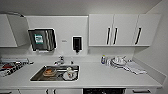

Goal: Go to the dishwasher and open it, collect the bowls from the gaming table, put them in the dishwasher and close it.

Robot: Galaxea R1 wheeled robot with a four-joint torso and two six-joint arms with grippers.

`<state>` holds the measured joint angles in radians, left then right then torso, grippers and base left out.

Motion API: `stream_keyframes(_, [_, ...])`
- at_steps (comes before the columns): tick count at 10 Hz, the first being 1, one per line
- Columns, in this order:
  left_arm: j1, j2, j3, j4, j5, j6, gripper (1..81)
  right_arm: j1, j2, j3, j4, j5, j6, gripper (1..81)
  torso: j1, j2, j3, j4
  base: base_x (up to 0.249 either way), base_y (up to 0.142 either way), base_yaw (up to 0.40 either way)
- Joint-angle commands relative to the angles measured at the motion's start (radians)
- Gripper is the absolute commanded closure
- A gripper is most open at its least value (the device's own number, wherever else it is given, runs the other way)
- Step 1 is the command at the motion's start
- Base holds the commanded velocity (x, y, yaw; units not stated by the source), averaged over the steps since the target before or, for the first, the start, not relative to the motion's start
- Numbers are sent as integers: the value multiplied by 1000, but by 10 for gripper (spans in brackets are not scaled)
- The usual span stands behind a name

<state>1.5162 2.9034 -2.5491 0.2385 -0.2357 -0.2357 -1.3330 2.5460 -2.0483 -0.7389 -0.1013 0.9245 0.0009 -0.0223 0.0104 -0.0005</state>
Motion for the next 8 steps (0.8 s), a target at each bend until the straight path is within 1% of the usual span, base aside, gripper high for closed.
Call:
stream_keyframes(1, [-54,-9,3,-2,35,3,10,41,74,-129,-33,-18,-10,10,0,0,0,0,0,0,0])
stream_keyframes(2, [-53,-7,3,-2,35,3,10,33,124,-202,-45,-18,-9,10,0,0,0,0,0,0,0])
stream_keyframes(3, [-55,-7,3,-2,35,3,10,27,153,-238,-51,-18,-10,10,0,0,0,0,0,0,0])
stream_keyframes(4, [-53,-9,3,-2,35,4,10,24,174,-265,-63,-18,-10,10,64,-100,0,0,0,0,0])
stream_keyframes(6, [-53,-10,3,-4,35,3,10,24,187,-277,-68,-18,-10,10,79,-125,0,0,0,0,0])
stream_keyframes(8, [-53,-12,3,-4,35,3,10,25,187,-275,-68,-18,-10,10,121,-191,0,0,0,0,0])
